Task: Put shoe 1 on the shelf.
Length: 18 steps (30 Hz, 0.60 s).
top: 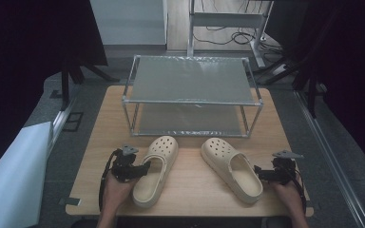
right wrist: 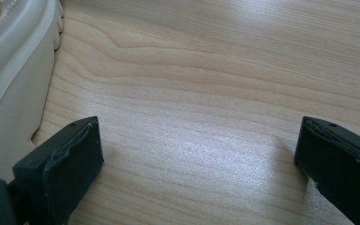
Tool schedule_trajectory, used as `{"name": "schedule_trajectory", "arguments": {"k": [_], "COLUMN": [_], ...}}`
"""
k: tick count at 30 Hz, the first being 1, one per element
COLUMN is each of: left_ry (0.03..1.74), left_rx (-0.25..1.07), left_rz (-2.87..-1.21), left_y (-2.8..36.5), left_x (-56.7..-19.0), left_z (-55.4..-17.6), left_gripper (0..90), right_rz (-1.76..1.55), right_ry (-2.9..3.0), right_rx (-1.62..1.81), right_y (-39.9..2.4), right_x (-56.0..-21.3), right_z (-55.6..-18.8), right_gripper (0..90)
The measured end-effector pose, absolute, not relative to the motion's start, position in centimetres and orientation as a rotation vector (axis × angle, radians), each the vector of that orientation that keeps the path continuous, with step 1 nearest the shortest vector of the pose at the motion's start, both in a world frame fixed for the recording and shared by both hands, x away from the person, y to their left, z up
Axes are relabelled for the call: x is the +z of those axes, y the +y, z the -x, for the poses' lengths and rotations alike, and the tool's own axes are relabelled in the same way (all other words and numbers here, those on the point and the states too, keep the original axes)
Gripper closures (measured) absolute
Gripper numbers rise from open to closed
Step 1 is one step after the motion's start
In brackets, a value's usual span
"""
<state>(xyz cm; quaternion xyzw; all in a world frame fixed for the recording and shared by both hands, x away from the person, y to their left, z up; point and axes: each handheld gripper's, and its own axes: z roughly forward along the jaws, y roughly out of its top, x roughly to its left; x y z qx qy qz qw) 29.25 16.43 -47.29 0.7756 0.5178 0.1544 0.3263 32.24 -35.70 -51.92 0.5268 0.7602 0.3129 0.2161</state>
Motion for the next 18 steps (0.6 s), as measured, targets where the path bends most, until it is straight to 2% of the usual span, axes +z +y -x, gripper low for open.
{"name": "schedule_trajectory", "arguments": {"k": [1,5,7,18], "left_ry": [1.343,1.348,1.382,1.431], "left_rx": [0.392,0.374,0.402,0.304], "left_rz": [-2.034,-2.026,-2.024,-1.921], "left_y": [16.3,16.3,16.6,18.7], "left_x": [-47.3,-47.1,-46.8,-46.4], "left_z": [-29.3,-29.3,-29.5,-30.4], "left_gripper": [42.2,66.8,72.4,75.7], "right_rz": [-1.460,-1.461,-1.460,-1.460], "right_ry": [2.107,2.107,2.107,2.107], "right_rx": [0.867,0.867,0.867,0.867], "right_y": [-35.7,-35.7,-35.7,-35.7], "right_x": [-51.9,-51.9,-51.9,-51.9], "right_z": [-32.2,-32.2,-32.2,-32.2], "right_gripper": [0.9,0.8,0.9,0.9]}}
